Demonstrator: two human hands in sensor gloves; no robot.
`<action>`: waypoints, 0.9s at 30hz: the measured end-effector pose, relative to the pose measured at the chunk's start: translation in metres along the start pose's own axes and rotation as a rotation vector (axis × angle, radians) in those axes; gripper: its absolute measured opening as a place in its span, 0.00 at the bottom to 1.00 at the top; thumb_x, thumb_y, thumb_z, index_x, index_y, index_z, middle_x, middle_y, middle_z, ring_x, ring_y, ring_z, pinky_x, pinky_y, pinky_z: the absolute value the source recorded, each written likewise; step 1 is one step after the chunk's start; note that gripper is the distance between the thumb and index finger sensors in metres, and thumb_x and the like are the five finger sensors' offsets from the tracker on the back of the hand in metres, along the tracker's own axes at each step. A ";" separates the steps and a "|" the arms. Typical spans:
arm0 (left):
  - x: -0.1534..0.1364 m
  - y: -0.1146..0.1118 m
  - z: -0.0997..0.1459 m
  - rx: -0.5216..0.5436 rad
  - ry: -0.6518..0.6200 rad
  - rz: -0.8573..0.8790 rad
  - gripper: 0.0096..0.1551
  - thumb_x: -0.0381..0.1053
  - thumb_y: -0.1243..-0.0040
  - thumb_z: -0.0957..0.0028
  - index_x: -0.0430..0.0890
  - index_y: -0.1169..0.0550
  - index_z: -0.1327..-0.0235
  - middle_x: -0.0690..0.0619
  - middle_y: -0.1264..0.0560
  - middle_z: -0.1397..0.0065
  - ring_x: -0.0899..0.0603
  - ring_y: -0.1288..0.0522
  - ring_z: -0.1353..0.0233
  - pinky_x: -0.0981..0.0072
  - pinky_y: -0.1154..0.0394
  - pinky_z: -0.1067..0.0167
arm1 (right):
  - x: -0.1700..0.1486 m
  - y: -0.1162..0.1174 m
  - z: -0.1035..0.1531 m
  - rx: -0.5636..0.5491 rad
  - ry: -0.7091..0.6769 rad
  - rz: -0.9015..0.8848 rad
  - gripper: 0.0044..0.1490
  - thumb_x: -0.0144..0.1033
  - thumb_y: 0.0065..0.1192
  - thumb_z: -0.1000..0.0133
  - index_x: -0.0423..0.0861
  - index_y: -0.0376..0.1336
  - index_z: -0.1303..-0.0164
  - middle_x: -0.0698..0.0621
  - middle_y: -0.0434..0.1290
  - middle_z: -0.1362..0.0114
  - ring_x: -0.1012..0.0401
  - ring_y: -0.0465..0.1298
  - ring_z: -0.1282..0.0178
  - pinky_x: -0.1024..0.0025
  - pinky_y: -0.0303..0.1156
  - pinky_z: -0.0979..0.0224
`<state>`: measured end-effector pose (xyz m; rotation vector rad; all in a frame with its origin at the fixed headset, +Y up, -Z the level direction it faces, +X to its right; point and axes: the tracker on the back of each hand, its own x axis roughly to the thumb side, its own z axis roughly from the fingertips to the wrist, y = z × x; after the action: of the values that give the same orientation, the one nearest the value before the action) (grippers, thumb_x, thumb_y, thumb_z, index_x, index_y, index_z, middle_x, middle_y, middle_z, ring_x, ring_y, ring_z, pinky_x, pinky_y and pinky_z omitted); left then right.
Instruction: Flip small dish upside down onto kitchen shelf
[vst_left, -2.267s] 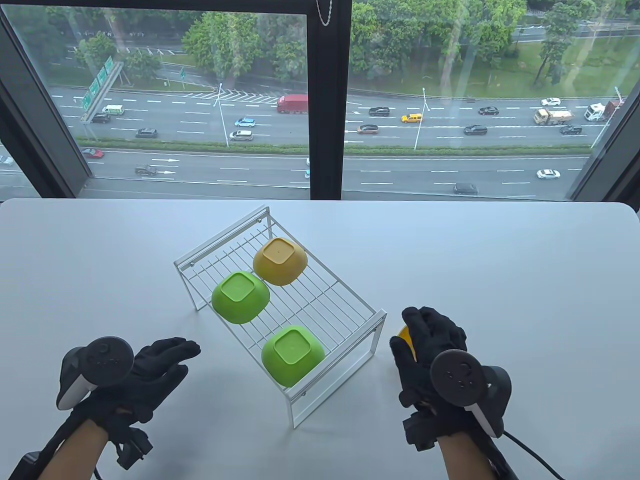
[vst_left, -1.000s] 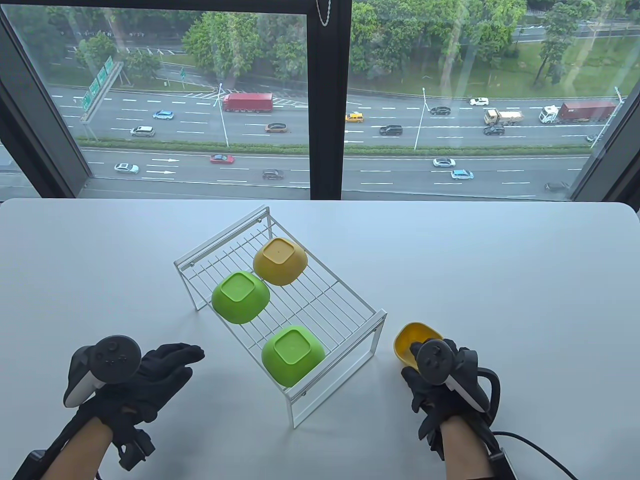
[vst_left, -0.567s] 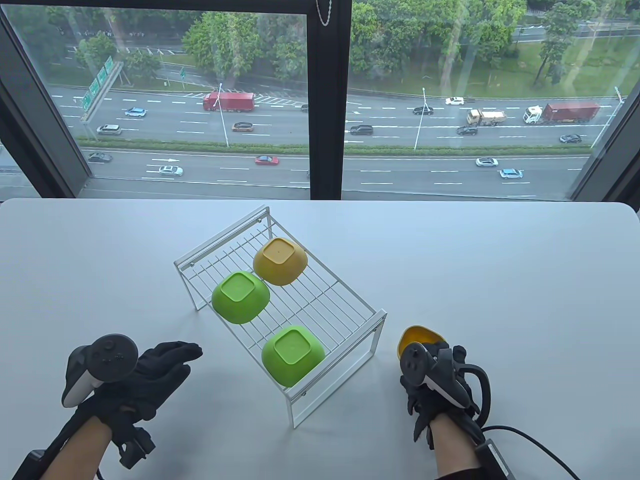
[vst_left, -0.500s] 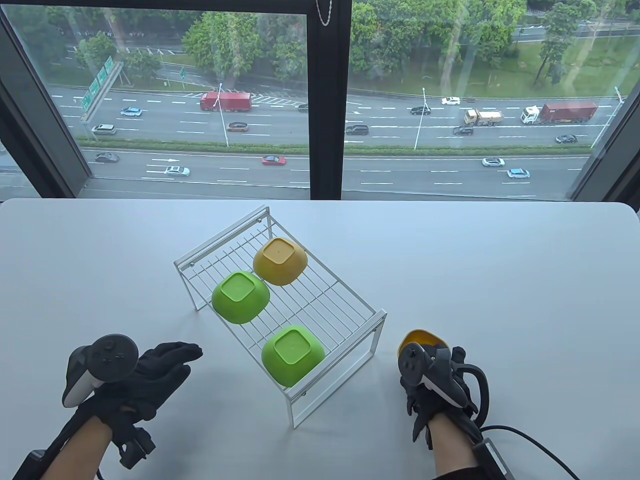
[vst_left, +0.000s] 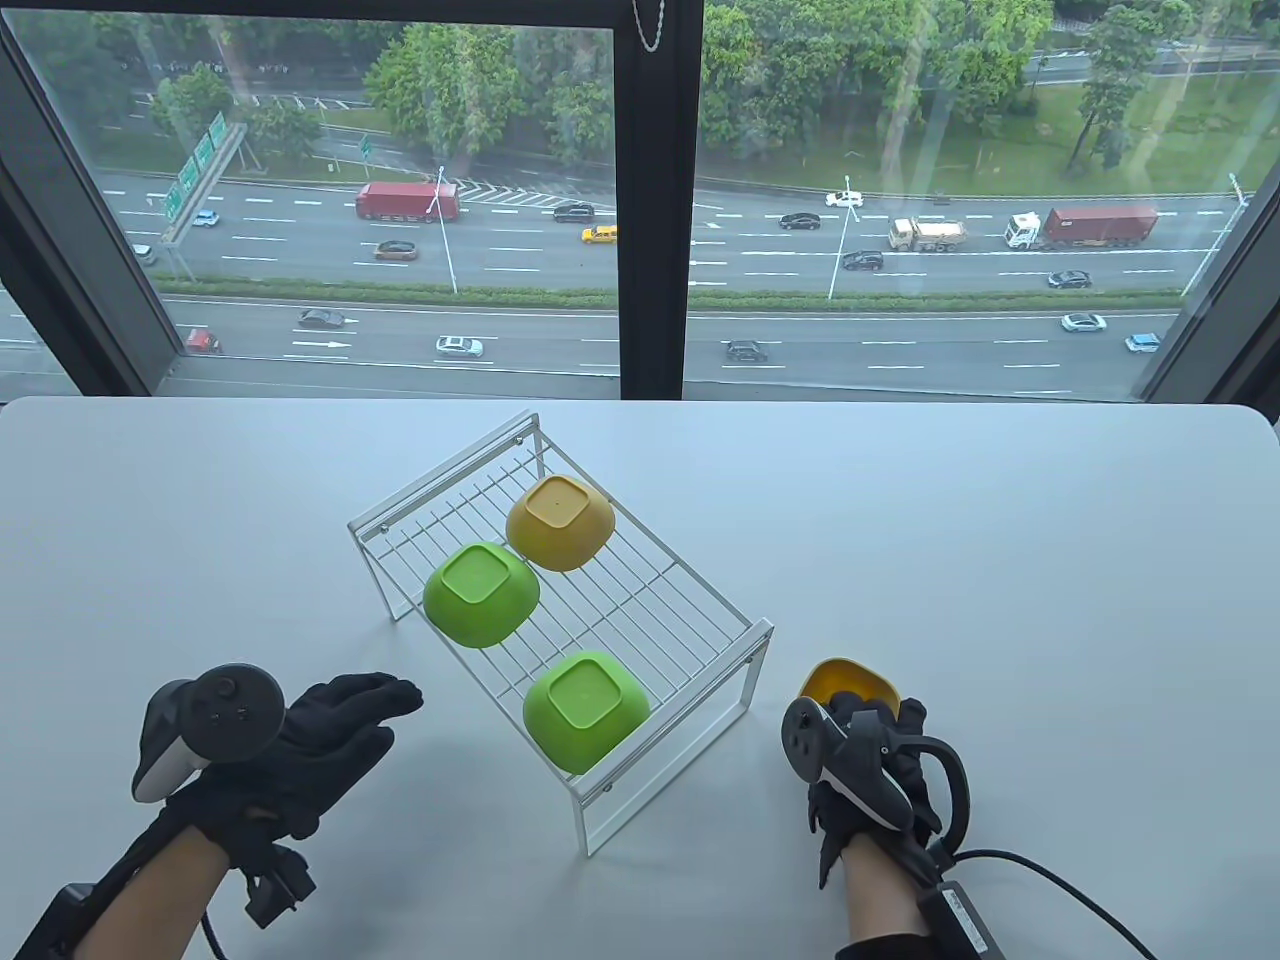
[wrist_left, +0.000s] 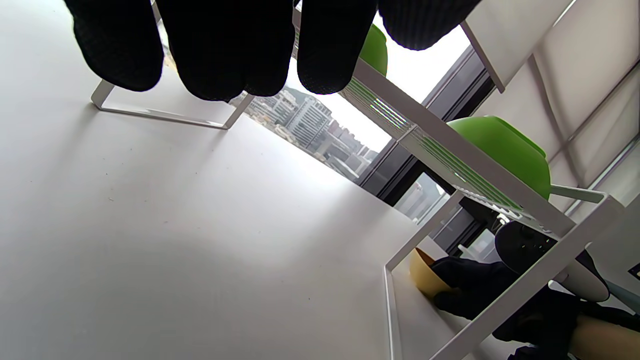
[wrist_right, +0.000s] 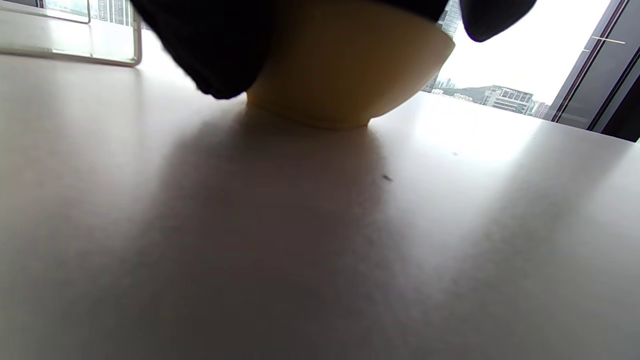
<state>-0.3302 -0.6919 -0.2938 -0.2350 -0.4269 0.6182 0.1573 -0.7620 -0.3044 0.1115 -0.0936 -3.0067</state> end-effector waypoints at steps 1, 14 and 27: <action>-0.001 0.000 0.000 -0.003 0.005 -0.005 0.38 0.66 0.54 0.51 0.57 0.28 0.25 0.50 0.34 0.17 0.39 0.32 0.24 0.38 0.30 0.29 | 0.000 0.000 0.000 0.002 0.002 -0.005 0.27 0.47 0.70 0.50 0.60 0.68 0.38 0.56 0.72 0.24 0.53 0.72 0.24 0.42 0.56 0.19; -0.011 0.007 0.006 0.019 0.032 0.011 0.38 0.66 0.54 0.51 0.57 0.28 0.25 0.50 0.34 0.17 0.39 0.32 0.24 0.38 0.30 0.28 | -0.005 0.002 0.001 0.027 0.038 -0.087 0.27 0.49 0.66 0.48 0.61 0.66 0.38 0.56 0.69 0.22 0.53 0.69 0.22 0.41 0.56 0.19; -0.016 0.018 0.011 0.052 0.006 0.074 0.38 0.65 0.54 0.51 0.57 0.28 0.25 0.50 0.33 0.18 0.39 0.31 0.25 0.38 0.30 0.28 | -0.014 -0.010 -0.001 0.044 0.065 -0.319 0.25 0.51 0.62 0.46 0.61 0.68 0.39 0.54 0.73 0.25 0.52 0.72 0.25 0.39 0.55 0.20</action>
<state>-0.3556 -0.6863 -0.2953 -0.2038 -0.3972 0.6999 0.1700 -0.7503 -0.3055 0.2514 -0.1489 -3.3157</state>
